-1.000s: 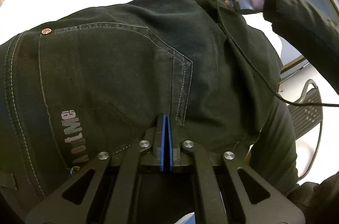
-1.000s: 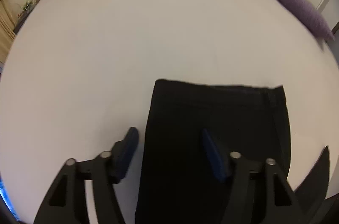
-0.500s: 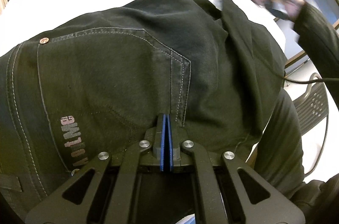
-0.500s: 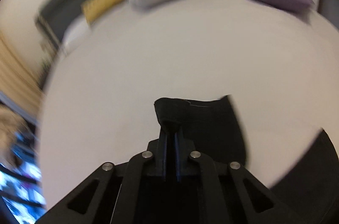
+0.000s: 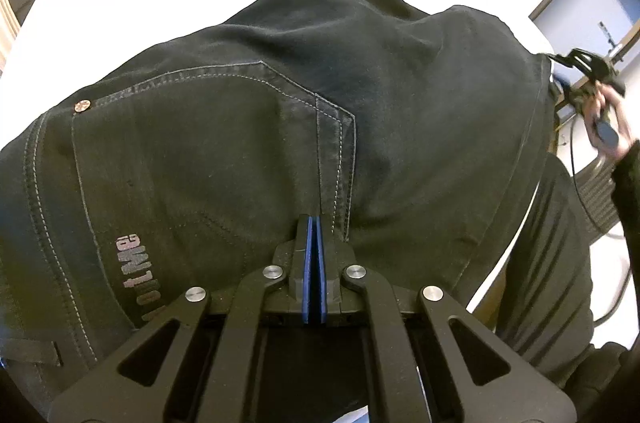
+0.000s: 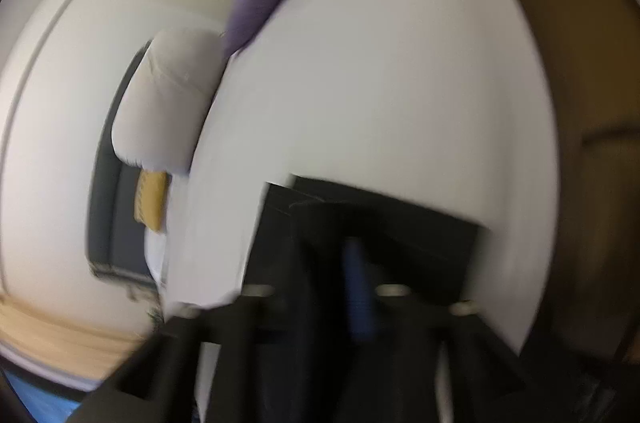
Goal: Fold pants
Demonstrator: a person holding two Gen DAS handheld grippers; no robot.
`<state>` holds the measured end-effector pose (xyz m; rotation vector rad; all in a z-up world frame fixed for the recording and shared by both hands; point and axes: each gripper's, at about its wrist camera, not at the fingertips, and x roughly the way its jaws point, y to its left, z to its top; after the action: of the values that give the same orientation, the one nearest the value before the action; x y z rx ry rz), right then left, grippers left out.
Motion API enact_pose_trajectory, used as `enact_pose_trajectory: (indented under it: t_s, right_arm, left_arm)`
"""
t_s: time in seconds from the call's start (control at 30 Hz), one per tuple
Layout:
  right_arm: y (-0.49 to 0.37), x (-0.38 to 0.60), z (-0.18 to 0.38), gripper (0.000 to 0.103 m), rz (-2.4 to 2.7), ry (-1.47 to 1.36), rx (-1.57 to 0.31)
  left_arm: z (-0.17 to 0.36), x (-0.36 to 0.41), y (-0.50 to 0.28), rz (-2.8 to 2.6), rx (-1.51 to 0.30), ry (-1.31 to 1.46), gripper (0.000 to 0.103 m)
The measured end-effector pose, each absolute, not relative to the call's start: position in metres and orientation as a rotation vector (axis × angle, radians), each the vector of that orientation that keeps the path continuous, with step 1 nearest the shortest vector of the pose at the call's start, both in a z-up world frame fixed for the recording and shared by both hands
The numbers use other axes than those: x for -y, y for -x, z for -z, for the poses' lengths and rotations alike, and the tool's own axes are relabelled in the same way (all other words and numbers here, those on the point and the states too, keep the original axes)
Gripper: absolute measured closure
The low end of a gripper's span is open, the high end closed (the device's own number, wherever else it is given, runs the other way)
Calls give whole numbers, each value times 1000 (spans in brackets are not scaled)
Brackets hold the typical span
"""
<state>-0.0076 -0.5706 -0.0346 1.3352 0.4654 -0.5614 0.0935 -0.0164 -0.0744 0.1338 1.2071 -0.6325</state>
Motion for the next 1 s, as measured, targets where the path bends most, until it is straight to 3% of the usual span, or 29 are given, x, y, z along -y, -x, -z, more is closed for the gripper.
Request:
enact_pose_trajectory:
  t_s: [0.03, 0.07, 0.37, 0.4, 0.5, 0.57, 0.6, 1.0]
  right_arm:
    - [14, 566, 42, 35, 540, -1382, -436]
    - [24, 565, 48, 32, 509, -1411, -395]
    - [10, 563, 52, 32, 446, -1427, -421]
    - [5, 563, 52, 34, 444, -1421, -430]
    - [2, 562, 55, 58, 438, -1416, -451]
    - [4, 564, 62, 93, 455, -1427, -471]
    - [8, 565, 65, 98, 478, -1440, -476]
    - [66, 565, 61, 99, 587, -1441, -425]
  left_arm:
    - [74, 19, -93, 626, -1204, -141, 101]
    - [74, 21, -92, 619, -1202, -148, 101]
    - [72, 32, -85, 588, -1194, -185, 101]
    - [73, 30, -86, 585, -1193, -188, 101]
    - [72, 33, -84, 581, -1191, -197, 101]
    - [72, 35, -82, 579, -1189, -201, 101]
    - [72, 35, -82, 580, -1189, -205, 101]
    - [68, 40, -83, 613, -1237, -278, 101]
